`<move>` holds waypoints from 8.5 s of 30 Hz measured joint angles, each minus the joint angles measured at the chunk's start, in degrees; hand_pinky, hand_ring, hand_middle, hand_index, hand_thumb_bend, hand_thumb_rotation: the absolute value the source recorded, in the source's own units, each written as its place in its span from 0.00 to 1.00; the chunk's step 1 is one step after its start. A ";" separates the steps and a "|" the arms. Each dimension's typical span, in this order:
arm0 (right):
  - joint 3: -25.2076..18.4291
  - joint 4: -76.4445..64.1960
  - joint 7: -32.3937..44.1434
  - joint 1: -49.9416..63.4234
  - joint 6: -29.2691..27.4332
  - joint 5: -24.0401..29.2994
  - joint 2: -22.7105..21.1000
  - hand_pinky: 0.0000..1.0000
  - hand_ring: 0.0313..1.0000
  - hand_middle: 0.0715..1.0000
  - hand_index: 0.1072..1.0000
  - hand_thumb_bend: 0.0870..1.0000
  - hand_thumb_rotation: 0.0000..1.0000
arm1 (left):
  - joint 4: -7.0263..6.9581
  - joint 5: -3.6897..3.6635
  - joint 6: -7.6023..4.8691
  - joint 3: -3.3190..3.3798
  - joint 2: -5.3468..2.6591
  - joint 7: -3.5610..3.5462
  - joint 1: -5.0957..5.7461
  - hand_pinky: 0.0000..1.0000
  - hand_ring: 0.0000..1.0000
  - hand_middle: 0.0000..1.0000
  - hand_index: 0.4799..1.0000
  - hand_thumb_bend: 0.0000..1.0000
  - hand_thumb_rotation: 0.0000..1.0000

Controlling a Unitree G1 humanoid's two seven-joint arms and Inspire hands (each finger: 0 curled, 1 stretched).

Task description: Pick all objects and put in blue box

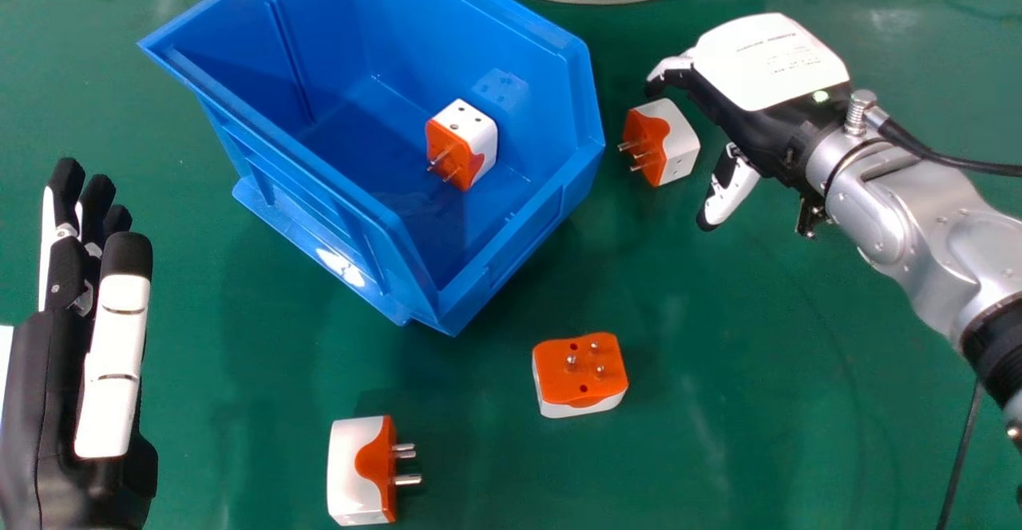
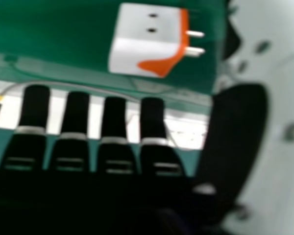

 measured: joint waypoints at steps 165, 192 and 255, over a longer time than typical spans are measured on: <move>8.87 22.07 -11.15 -8.98 5.76 -1.85 12.04 0.57 0.72 0.76 0.74 0.82 0.00 | -5.38 -1.90 4.66 2.94 0.25 0.47 2.99 0.96 0.98 0.98 0.96 0.62 0.75; 11.67 23.64 -16.66 -9.03 5.52 -2.63 13.00 0.39 0.53 0.60 0.60 0.50 0.00 | -7.71 -2.18 5.61 5.11 0.44 0.64 5.76 0.98 0.97 0.97 0.95 0.64 0.76; 5.09 9.57 -21.09 -6.52 -0.44 0.46 3.31 0.29 0.38 0.47 0.50 0.44 0.00 | -4.00 -1.69 4.66 4.85 0.11 -0.67 0.66 0.97 0.98 0.98 0.97 0.59 0.75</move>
